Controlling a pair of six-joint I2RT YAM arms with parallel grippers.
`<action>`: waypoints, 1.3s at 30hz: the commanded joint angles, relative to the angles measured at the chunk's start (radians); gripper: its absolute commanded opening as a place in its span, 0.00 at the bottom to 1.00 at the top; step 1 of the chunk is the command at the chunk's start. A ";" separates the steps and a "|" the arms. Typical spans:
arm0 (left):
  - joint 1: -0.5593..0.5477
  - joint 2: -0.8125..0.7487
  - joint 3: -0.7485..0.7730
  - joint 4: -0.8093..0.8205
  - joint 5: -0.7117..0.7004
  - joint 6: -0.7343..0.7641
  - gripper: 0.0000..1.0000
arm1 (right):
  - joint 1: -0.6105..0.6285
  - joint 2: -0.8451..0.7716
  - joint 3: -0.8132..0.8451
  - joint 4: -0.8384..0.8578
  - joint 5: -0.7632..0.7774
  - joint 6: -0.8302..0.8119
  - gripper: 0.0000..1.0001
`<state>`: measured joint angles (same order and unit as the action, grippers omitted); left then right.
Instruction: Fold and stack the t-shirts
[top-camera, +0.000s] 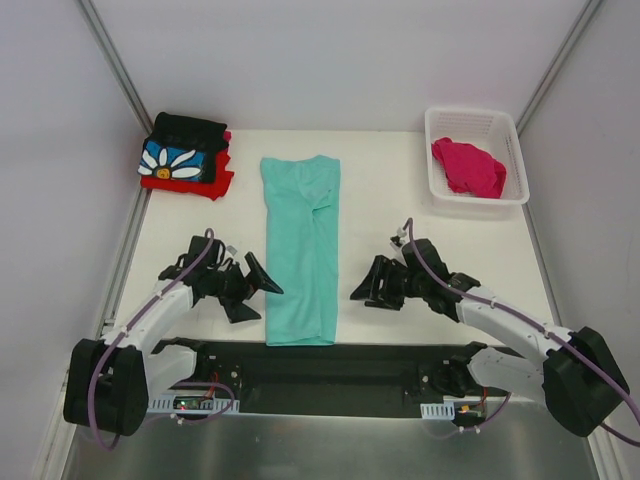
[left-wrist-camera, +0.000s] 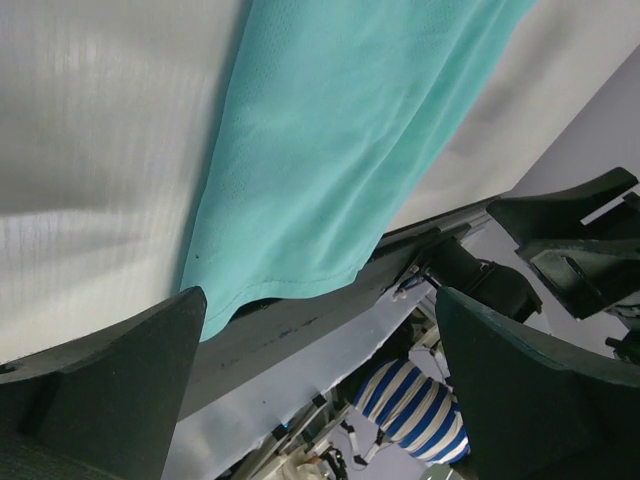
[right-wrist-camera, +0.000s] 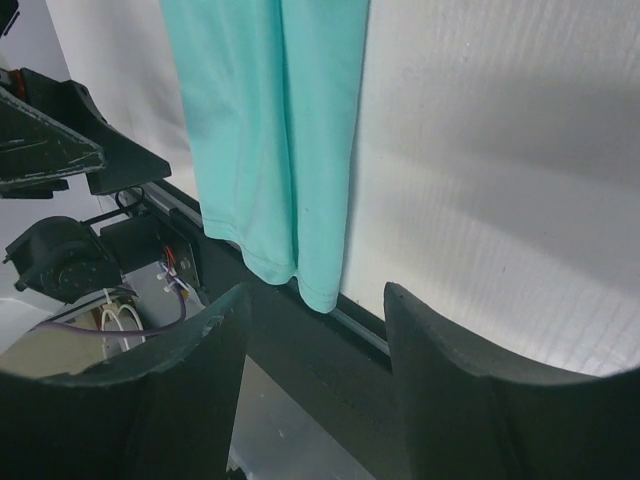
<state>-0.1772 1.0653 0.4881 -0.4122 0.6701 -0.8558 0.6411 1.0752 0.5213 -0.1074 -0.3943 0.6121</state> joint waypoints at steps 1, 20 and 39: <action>-0.005 -0.091 -0.058 0.044 0.013 -0.068 0.99 | 0.011 -0.024 -0.072 0.133 -0.035 0.101 0.59; -0.005 -0.222 -0.284 0.157 0.034 -0.147 0.99 | 0.135 0.117 -0.144 0.360 -0.023 0.209 0.59; -0.007 -0.232 -0.376 0.196 0.057 -0.170 0.99 | 0.195 0.236 -0.147 0.491 -0.034 0.265 0.58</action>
<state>-0.1772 0.8238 0.1585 -0.1837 0.7593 -1.0348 0.8169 1.2808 0.3698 0.2947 -0.4103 0.8463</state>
